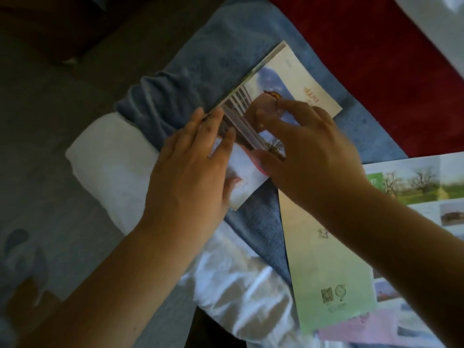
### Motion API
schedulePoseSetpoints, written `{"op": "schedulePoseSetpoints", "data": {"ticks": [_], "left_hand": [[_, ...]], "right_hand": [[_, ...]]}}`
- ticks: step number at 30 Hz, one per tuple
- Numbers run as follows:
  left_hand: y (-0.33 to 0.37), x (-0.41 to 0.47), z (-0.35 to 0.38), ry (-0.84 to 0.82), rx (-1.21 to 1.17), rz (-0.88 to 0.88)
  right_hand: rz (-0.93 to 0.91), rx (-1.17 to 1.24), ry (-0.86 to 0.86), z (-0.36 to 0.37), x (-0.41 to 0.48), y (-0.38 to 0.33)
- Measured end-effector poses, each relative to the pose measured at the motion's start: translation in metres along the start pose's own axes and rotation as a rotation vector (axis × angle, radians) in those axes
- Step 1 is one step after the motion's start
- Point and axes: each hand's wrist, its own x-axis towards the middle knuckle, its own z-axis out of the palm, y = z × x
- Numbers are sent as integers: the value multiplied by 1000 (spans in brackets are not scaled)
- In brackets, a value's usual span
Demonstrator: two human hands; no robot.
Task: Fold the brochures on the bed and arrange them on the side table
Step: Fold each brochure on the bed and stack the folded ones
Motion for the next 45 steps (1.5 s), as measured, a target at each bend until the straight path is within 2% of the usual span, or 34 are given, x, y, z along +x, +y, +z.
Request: {"op": "schedulePoseSetpoints", "data": {"ticks": [3,7,14,18,20,21,24,26,27,31,33,36,40,45], "left_hand": [[5,-1,-1,-61,-32,-42],[4,11,-2,-216,-215,-129],[16,29,6,-410,59,-160],[23,26,1,-392,81,-187],[30,20,-9,-289,57,-153],[34,16,-12,-181,30,-113],[56,4,-11,117,-38,21],[80,-1,-4,163,-62,122],[92,-4,4,154,-76,164],[154,-15,36,70,-103,236],[190,-18,48,15,-78,207],[240,-23,64,-92,-12,117],[285,-23,88,-223,-20,83],[313,-4,103,-211,106,198]], "right_hand": [[-39,-39,-105,-10,10,1],[11,-159,-276,-3,19,-1],[49,-116,-315,11,27,1],[23,-26,-341,9,25,6],[-28,75,-350,4,17,11],[-48,129,-326,1,11,16],[-54,238,-97,-6,-15,47],[-5,268,81,-8,-38,76],[40,259,121,-10,-51,92],[263,242,53,-14,-118,160],[317,205,85,-12,-153,189],[456,120,31,-8,-204,233],[541,129,-32,-1,-260,279],[592,142,-49,15,-310,287]]}}
